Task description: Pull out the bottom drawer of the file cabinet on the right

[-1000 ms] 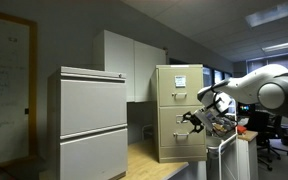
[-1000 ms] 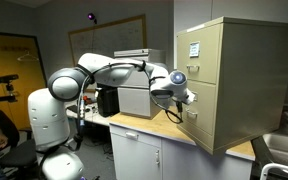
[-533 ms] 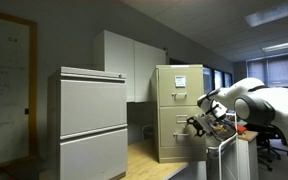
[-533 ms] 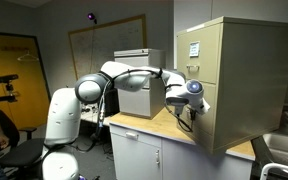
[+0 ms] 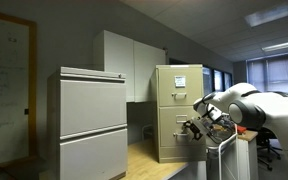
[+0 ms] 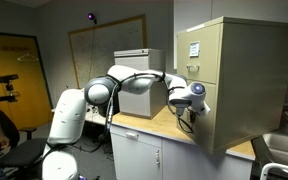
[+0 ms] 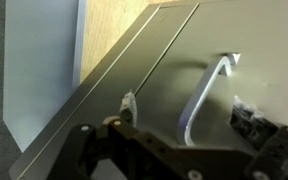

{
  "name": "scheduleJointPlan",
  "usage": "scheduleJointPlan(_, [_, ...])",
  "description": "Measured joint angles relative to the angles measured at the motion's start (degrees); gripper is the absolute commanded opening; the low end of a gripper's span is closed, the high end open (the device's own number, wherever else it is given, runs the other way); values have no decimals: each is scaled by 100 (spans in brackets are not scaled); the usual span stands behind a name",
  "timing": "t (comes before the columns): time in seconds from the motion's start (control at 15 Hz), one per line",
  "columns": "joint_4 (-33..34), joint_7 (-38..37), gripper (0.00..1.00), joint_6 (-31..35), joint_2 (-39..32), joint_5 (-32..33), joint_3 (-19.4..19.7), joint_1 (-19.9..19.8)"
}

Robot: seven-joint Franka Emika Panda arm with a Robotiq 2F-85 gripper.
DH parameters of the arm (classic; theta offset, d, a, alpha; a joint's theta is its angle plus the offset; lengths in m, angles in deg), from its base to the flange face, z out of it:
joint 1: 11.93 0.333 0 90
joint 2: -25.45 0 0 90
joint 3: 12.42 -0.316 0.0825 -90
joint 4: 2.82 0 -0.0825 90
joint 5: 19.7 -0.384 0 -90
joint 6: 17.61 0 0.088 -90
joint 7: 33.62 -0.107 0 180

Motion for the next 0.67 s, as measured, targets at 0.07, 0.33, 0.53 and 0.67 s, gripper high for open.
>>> scheduleJointPlan(0.07, [41, -39, 100, -33, -82, 116, -29, 0])
scheduleJointPlan(0.33, [145, -131, 72, -69, -286, 485, -86, -9])
scheduleJointPlan(0.53, [283, -237, 60, -89, -286, 930, -104, 2])
scheduleJointPlan(0.67, [462, -378, 45, -168, -287, 1383, -130, 20])
